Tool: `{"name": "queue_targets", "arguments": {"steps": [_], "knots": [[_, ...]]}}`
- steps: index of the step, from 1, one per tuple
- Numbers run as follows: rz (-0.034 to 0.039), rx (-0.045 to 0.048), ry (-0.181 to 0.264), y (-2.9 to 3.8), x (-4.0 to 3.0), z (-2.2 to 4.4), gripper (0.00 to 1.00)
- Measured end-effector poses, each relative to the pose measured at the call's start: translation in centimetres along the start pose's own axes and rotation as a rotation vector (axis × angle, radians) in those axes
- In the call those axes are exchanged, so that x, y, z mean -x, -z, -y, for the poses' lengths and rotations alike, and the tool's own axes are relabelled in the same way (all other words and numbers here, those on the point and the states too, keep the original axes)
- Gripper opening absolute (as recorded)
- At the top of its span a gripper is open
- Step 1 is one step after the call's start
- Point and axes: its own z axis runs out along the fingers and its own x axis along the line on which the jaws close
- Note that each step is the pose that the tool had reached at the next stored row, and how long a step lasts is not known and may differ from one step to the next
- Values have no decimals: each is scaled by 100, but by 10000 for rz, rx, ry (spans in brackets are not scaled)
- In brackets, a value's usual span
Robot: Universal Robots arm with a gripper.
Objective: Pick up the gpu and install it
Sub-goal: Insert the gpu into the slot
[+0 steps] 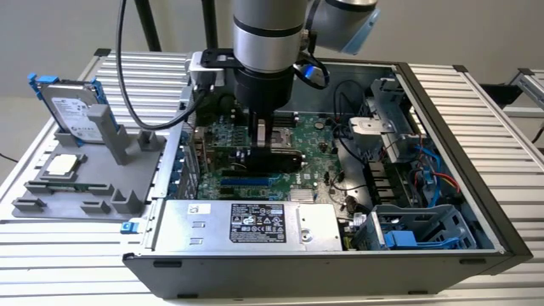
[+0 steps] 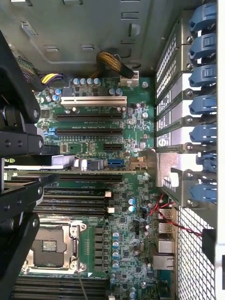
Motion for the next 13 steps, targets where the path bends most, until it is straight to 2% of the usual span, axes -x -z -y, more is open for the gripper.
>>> {"name": "queue_targets", "arguments": {"steps": [3,13], "knots": [[0,0,-1,0,0,-2,0],[1,-1,-2,-15,-15,-74,0]]}}
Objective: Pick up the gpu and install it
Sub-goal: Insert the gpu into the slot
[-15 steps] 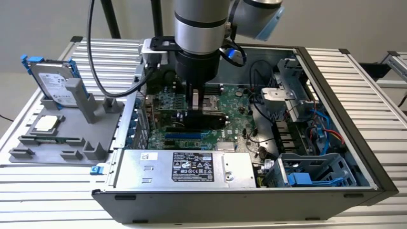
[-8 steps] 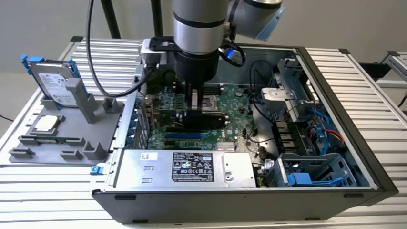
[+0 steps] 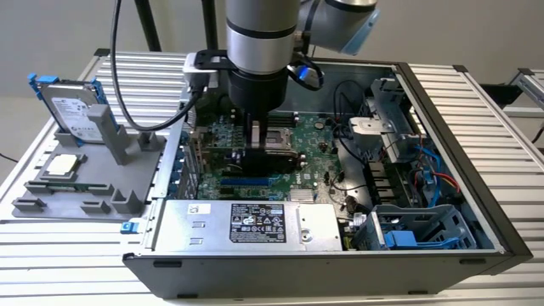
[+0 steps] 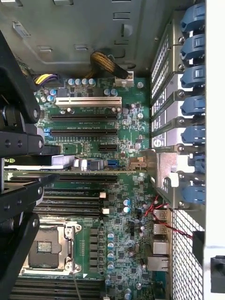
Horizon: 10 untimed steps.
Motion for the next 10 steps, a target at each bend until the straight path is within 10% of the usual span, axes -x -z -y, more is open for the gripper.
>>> {"name": "queue_targets", "arguments": {"steps": [10], "knots": [[-1,1,1,-23,-3,-80,0]]}}
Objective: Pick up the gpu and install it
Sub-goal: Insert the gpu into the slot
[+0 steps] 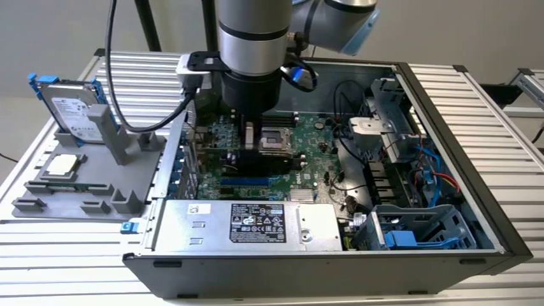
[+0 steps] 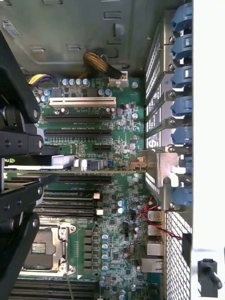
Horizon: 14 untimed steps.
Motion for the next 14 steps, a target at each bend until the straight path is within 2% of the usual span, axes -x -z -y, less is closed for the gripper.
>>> {"name": "queue_targets", "arguments": {"steps": [14], "knots": [[-1,0,0,-65,4,-60,0]]}}
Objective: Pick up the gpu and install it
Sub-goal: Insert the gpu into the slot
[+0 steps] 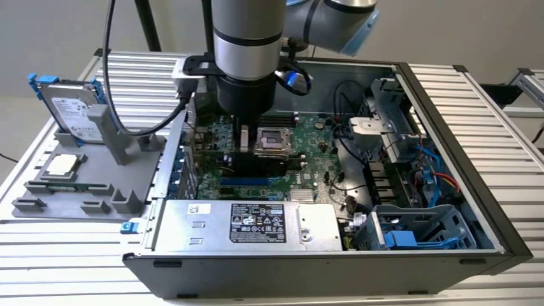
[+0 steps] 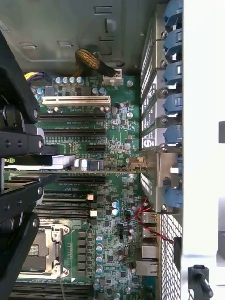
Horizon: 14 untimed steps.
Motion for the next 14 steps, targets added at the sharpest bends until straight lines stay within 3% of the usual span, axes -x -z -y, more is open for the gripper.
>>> {"name": "queue_targets", "arguments": {"steps": [14], "knots": [[4,-1,1,-100,12,-15,0]]}}
